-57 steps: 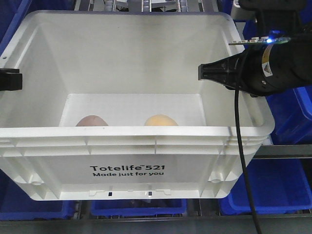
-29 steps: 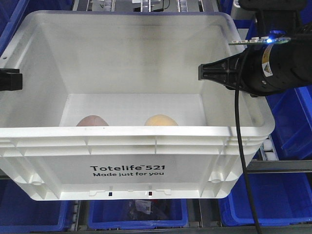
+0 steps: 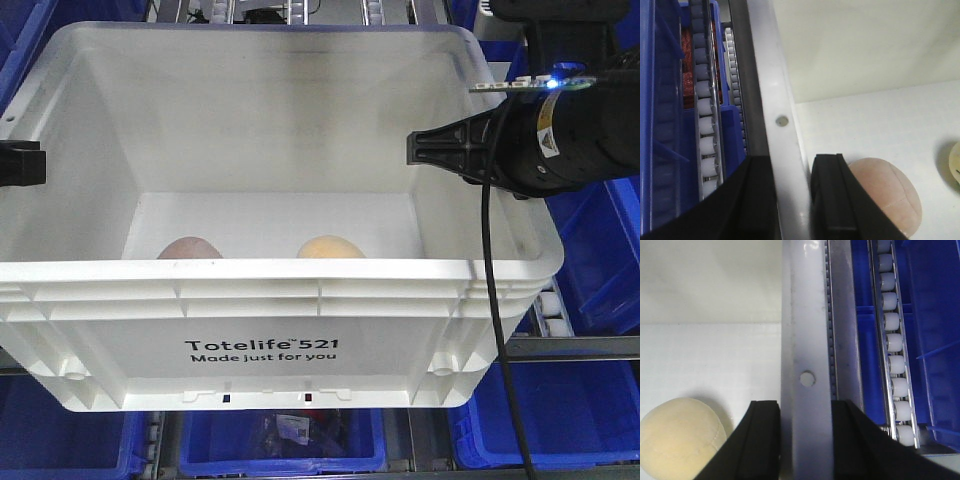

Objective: Place moving items into box and shelve
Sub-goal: 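Keep gripping the tote rims as the base approaches the blue-bin rack, then lower the tote with both grippers onto the rack's roller lane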

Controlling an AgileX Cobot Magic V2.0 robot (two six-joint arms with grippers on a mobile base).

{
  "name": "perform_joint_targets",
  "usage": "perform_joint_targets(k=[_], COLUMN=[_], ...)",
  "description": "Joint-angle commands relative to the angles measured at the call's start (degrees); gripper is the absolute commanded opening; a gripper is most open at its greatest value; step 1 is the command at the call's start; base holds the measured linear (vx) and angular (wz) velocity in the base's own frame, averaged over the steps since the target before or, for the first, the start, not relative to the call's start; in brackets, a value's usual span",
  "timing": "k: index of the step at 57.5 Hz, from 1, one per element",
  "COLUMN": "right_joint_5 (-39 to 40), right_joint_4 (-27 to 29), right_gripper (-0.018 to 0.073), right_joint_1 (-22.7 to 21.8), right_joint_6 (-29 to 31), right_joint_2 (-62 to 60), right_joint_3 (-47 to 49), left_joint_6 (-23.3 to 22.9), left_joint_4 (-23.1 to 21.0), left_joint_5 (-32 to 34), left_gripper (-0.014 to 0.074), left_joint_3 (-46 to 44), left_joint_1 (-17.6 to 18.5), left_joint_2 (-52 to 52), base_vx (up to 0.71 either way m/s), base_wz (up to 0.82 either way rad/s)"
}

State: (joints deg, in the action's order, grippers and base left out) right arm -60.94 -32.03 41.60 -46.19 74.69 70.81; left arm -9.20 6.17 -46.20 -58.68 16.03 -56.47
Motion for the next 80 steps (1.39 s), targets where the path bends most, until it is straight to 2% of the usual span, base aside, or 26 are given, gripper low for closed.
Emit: perform_joint_targets(k=[1,13,19,28,39,49,63,70,80], right_joint_5=[5.9,6.0,6.8,9.8,11.7,15.5,22.1,24.0,25.5], right_joint_4=[-5.7,-5.7,-6.0,-13.4,-22.0,-22.0,-22.5,-23.7,-25.0], right_gripper=[0.0075,0.0075,0.0075,0.0075,0.0078,0.0082,0.013,0.0223,0.0398], right_joint_1=[0.4,0.4,0.4,0.4,-2.7,-6.8,-8.5,-8.5,-8.5], right_joint_6=[0.7,0.7,0.7,-0.5,-9.5,-11.8,-11.3,-10.9,-9.4], right_joint_2=[-1.9,-1.9,-1.9,-1.8,1.0,5.5,11.6,13.5,14.1], right_joint_3=[2.3,2.3,2.3,2.3,2.3,2.3,2.3,2.3,2.3], left_joint_6=[0.9,0.9,0.9,0.9,1.1,1.1,1.0,1.0,1.1], left_joint_4=[-1.4,-1.4,-1.5,-2.0,-1.5,-1.2,4.7,4.7,5.8], left_joint_5=[9.1,9.4,12.3,18.4,25.9,35.0,35.6,35.6,35.6], left_gripper=[0.0119,0.0119,0.0119,0.0119,0.0119,0.0119,0.0133,0.0201,0.0429], left_joint_3=[-2.5,-2.5,-2.5,-2.5,-2.5,-2.5,-2.5,-2.5,-2.5], left_joint_1=[0.9,0.9,0.9,0.9,0.9,0.9,0.9,0.9,0.9], left_joint_2=[1.4,1.4,1.1,-1.8,-8.2,-13.1,-18.9,-19.9,-19.7], base_vx=[0.0,0.0,0.0,0.0,0.0,0.0,0.0,0.0,0.0], base_wz=[0.0,0.0,0.0,0.0,0.0,0.0,0.0,0.0,0.0])
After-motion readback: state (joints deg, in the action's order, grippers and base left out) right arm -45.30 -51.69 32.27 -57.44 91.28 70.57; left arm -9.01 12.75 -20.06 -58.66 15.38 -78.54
